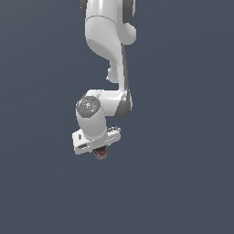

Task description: Pick up the object and move it to a goal position.

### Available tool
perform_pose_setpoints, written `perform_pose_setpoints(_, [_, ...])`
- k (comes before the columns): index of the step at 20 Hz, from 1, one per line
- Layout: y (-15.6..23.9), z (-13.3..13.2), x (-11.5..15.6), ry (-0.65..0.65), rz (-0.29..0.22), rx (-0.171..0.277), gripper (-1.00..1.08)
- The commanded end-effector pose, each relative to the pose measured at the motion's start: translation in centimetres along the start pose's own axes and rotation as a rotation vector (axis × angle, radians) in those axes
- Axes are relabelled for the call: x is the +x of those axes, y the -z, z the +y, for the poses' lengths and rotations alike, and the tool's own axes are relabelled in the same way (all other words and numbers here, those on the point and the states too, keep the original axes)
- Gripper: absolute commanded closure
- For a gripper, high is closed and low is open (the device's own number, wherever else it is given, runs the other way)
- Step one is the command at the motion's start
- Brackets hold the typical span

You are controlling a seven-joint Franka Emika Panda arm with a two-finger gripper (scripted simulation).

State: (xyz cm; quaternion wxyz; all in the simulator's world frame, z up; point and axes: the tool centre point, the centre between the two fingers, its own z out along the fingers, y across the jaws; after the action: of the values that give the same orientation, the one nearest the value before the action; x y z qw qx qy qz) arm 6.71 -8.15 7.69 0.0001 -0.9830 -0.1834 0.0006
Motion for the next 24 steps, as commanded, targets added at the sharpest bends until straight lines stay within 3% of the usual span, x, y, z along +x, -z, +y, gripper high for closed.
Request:
perform_pose_setpoints(1, [0.0, 0.0, 0.1, 0.0, 0.001, 0.0, 1.08])
perform_pose_setpoints(13, [2.0, -0.1, -0.6, 0.0, 0.0, 0.0, 1.08])
perform_pose_setpoints(24, [10.5, -0.7, -3.3, 0.0, 0.001, 0.0, 1.08])
